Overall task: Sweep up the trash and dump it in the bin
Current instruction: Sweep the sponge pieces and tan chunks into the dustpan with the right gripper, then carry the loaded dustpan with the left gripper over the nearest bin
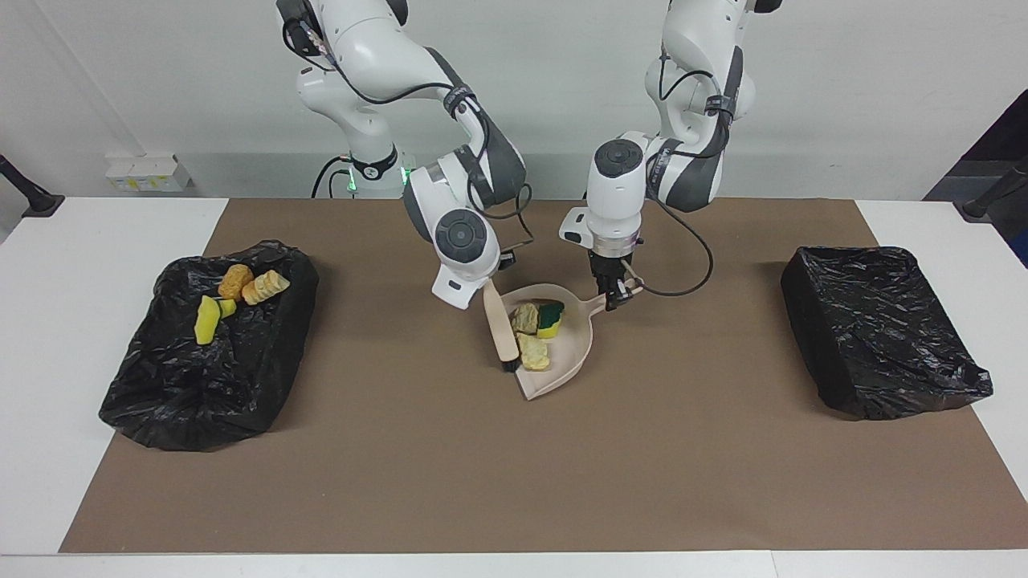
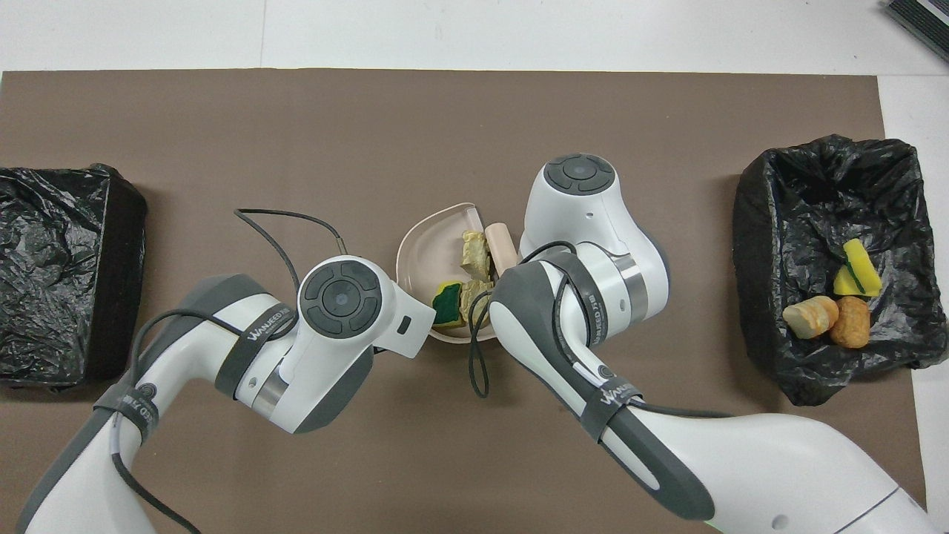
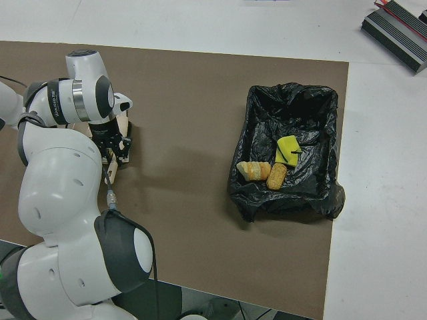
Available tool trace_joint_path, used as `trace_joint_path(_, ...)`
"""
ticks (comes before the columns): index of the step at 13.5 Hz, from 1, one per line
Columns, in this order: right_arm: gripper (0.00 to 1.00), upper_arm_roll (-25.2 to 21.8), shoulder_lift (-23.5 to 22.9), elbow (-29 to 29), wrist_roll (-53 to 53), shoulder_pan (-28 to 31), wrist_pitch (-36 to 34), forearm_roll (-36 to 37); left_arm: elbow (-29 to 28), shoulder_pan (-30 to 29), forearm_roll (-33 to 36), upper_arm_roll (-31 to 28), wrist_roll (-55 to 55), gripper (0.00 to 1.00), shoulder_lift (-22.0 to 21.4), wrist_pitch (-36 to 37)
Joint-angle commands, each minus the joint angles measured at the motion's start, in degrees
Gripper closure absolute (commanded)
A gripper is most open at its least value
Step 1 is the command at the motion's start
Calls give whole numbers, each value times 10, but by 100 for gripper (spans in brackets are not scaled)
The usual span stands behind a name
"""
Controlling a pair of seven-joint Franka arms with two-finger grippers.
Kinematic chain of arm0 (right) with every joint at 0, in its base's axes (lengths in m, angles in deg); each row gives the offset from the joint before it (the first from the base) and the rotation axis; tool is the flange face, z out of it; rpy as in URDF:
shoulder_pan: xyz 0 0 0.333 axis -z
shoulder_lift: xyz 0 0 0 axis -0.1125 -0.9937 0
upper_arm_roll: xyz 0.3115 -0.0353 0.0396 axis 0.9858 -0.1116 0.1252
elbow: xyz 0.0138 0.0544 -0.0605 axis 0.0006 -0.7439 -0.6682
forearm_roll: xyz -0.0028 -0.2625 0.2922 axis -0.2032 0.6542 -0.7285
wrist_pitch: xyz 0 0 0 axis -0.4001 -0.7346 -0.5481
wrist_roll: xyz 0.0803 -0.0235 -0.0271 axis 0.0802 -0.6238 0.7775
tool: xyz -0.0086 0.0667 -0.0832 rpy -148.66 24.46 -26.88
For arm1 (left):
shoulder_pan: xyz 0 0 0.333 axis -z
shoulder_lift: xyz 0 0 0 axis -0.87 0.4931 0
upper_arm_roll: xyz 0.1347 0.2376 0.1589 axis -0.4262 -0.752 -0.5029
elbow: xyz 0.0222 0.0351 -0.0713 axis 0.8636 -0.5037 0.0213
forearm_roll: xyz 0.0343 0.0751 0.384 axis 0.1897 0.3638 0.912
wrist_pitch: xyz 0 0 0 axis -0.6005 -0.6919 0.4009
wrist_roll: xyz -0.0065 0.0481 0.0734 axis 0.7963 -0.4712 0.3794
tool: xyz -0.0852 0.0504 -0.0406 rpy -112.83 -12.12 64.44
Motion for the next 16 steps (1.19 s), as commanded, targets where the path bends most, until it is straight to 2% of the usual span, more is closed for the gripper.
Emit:
trace_joint_path(1,100,0,78,-14,-62,30,-55,-10,-10,-18,9,1,-16,100,-9,-13)
trace_joint_path(3,100,3,137,-47,-101,44,-77,-10,8,-26,9,0,-61,100,-7,-10)
trace_joint_path(5,100,4,175,-82,-174,34,-84,-10,11,-60,9,1,-125,100,-18,-10)
trace_joint_path(7,100,5,213,-141,-268,-25,-16,-19,11,-103,9,1,-210,100,-45,-1)
trace_joint_path(9,100,5,249,-199,-293,-84,34,-22,11,-163,4,1,-323,100,-79,26)
trace_joint_path(12,100,5,248,-245,-316,-151,109,-33,14,-250,-15,-1,-471,100,-111,47)
trace_joint_path(16,100,5,249,-322,-312,-205,198,-33,55,-374,-28,-5,-533,100,-113,75)
